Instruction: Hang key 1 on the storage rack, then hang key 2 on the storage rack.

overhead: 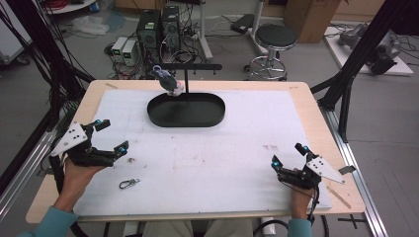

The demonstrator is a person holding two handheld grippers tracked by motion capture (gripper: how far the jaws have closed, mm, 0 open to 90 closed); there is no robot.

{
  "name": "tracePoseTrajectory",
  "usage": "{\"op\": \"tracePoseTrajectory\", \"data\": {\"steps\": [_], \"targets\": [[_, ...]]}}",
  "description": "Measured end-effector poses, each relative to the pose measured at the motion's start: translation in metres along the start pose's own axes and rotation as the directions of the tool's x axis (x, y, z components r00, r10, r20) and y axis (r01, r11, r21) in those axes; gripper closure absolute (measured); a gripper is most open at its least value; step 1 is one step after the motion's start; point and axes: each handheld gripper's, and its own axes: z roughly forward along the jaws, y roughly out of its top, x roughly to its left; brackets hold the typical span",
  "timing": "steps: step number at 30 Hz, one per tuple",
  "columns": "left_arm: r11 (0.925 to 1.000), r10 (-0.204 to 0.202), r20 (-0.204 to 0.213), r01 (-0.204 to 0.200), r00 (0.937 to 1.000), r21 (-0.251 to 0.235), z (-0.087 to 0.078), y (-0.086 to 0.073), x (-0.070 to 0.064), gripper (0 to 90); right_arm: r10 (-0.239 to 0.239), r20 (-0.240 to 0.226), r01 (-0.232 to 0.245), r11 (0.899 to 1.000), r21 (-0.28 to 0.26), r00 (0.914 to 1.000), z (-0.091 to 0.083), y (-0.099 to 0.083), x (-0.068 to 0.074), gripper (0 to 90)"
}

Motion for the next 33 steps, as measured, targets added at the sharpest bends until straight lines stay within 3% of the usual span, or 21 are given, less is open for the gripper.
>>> {"op": "tracePoseTrajectory", "data": {"steps": [12, 20, 26, 33], "targets": [[1.0000, 0.000, 0.001, 0.000, 1.0000, 0.008, -0.002, 0.001, 0.002, 1.7, 0.003, -0.002, -0.003, 1.000, 0.004, 1.0000, 0.000, 0.000, 0.000, 1.0], [0.9995, 0.003, 0.033, -0.004, 0.9995, 0.031, -0.007, 0.003, 0.004, 1.7, 0.001, -0.001, -0.001, 1.000, 0.002, 1.0000, 0.000, 0.000, 0.000, 1.0], [0.9976, 0.011, 0.081, -0.017, 0.9966, 0.067, -0.010, 0.003, 0.006, 1.7, 0.006, -0.002, -0.006, 1.000, 0.004, 1.0000, 0.000, 0.000, 0.000, 1.0], [0.9893, 0.042, 0.161, -0.064, 0.9861, 0.131, -0.016, 0.005, 0.004, 1.7, 0.004, -0.001, -0.004, 1.000, 0.004, 1.0000, 0.000, 0.000, 0.000, 1.0]]}}
